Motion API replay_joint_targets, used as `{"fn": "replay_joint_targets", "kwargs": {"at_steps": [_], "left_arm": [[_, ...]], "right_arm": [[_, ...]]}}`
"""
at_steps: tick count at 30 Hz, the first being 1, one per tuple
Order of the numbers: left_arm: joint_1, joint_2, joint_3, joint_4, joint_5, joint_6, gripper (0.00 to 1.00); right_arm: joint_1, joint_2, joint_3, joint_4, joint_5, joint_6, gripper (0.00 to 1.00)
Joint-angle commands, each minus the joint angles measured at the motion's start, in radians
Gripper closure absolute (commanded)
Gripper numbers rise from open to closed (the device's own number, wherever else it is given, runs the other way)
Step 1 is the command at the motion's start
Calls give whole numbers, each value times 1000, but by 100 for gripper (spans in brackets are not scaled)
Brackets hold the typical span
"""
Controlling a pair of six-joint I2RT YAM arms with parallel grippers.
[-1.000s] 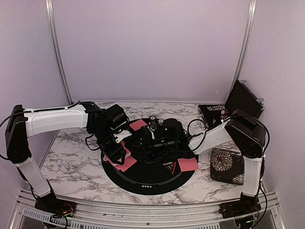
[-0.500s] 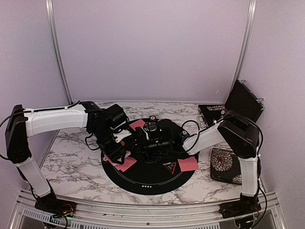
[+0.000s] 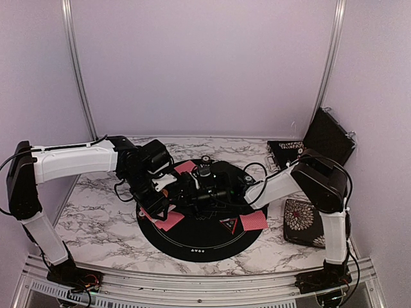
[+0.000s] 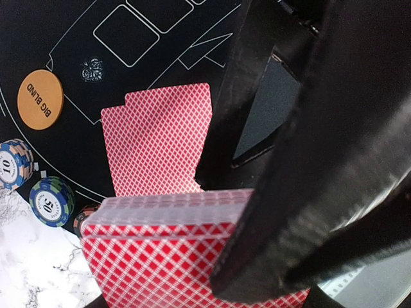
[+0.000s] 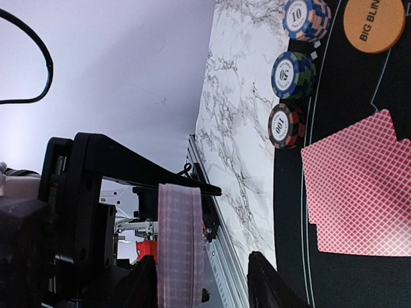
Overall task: Distribute texas hold em gaming equipment
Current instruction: Pick up the poker card from the face-down deck piles.
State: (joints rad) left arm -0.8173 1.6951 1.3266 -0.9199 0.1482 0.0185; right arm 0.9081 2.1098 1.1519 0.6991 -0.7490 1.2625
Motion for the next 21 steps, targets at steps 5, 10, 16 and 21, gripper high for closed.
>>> {"fn": "replay_joint_targets", "kwargs": {"at_steps": [5, 10, 16, 21], "left_arm": [[0, -48, 14, 6, -3, 3, 45], [0, -47, 13, 6, 0, 6, 45], [0, -45, 12, 6, 0, 5, 45], [0, -45, 10, 7, 1, 5, 45]], "right_arm": [[-9, -8, -34, -3, 31, -20, 56], [-24, -30, -48, -30, 44, -41, 58], [-34, -46, -63, -32, 50, -47, 58], [-37, -61, -67, -37, 51, -50, 58]]}}
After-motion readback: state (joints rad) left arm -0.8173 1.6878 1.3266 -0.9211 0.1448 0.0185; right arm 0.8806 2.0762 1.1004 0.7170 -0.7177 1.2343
